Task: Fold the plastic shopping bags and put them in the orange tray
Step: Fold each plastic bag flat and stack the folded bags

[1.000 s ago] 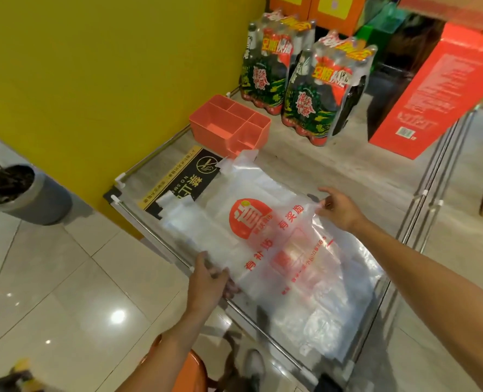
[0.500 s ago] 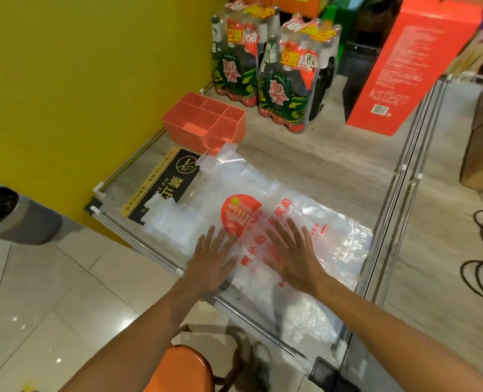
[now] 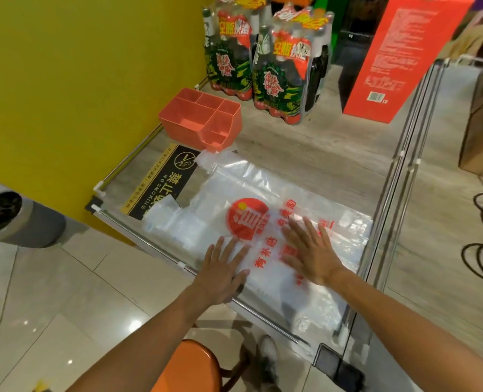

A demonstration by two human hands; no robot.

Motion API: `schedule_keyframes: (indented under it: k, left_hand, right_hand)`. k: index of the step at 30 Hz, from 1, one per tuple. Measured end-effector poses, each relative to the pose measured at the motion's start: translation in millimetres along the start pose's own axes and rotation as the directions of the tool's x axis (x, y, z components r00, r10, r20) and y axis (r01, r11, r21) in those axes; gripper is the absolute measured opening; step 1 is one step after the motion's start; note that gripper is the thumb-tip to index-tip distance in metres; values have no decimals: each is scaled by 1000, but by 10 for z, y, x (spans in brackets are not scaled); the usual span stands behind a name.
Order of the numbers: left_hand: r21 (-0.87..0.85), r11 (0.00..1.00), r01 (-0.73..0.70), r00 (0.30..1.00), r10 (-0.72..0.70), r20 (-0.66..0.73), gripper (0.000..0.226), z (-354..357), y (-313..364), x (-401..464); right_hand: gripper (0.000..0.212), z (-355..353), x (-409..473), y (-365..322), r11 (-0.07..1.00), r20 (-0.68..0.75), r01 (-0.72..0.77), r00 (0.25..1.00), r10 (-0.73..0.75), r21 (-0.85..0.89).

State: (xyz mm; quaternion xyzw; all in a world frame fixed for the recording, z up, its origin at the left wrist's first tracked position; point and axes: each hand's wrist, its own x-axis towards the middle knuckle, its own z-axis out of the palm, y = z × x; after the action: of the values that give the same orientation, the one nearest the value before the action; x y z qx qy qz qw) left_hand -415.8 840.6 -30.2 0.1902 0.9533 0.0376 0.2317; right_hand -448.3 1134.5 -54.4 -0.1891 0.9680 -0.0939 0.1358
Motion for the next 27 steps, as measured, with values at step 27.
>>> schedule_keyframes:
  k: [27]
  left_hand:
    - [62, 992, -109, 990, 114, -88, 62, -784, -875, -1222]
  right_hand:
    - [64, -500, -680, -1362, 981, -9, -106, 994, 109, 160]
